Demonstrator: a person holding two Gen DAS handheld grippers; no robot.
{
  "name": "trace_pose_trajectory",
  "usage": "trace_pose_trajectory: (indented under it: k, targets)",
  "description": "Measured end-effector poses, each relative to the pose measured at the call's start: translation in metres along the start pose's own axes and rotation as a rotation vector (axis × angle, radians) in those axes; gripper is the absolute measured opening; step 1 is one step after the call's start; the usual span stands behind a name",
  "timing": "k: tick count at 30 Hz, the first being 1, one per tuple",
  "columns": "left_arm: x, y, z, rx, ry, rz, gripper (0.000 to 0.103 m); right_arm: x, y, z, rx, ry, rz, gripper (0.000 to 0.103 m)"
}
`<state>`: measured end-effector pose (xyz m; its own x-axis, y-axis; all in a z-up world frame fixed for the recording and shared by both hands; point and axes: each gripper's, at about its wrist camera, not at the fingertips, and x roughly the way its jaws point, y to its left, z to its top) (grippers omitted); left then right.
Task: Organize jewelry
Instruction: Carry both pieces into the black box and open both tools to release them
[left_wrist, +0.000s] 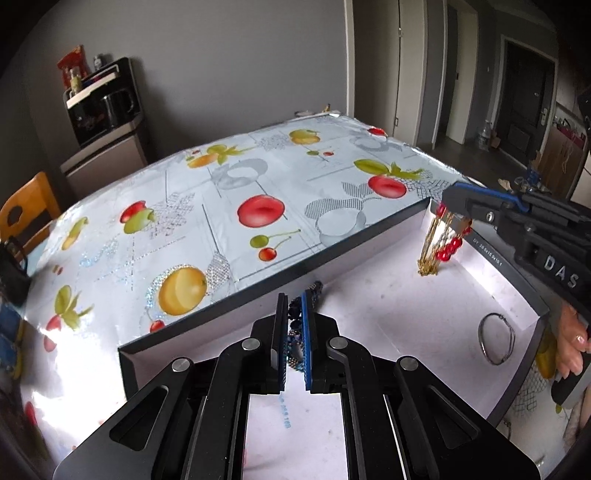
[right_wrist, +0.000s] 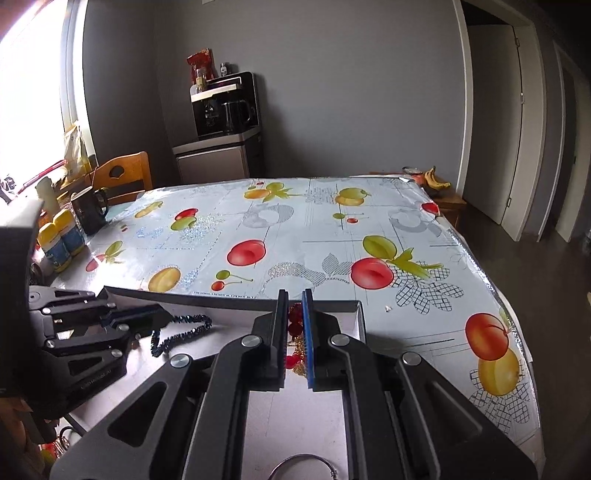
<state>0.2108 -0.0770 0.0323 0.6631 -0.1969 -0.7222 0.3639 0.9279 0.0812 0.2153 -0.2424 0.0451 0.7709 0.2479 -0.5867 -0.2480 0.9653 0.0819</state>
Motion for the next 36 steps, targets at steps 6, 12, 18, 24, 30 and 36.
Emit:
trace_pose_trajectory:
  k: [6,12,18,24,30,36]
  targets:
    - [0.007,-0.003,-0.002,0.025,0.035,-0.010,0.007,0.010,0.006,-0.007,-0.019,0.060,0.006,0.007]
    - [0.013,-0.002,-0.002,0.014,0.069,-0.032,0.007,0.014,0.008,-0.010,-0.027,0.084,-0.017,0.007]
    - [0.017,0.003,-0.003,-0.018,0.096,-0.071,0.007,0.017,0.008,-0.012,-0.027,0.103,-0.023,0.007]
    - [0.017,0.004,-0.003,-0.031,0.102,-0.066,0.016,0.018,0.008,-0.013,-0.027,0.114,-0.022,0.007]
    - [0.015,0.003,-0.003,-0.025,0.090,-0.055,0.027,0.020,0.009,-0.014,-0.030,0.122,-0.019,0.007]
    - [0.013,0.005,-0.002,-0.034,0.080,-0.052,0.037,0.018,0.008,-0.014,-0.026,0.116,-0.021,0.011]
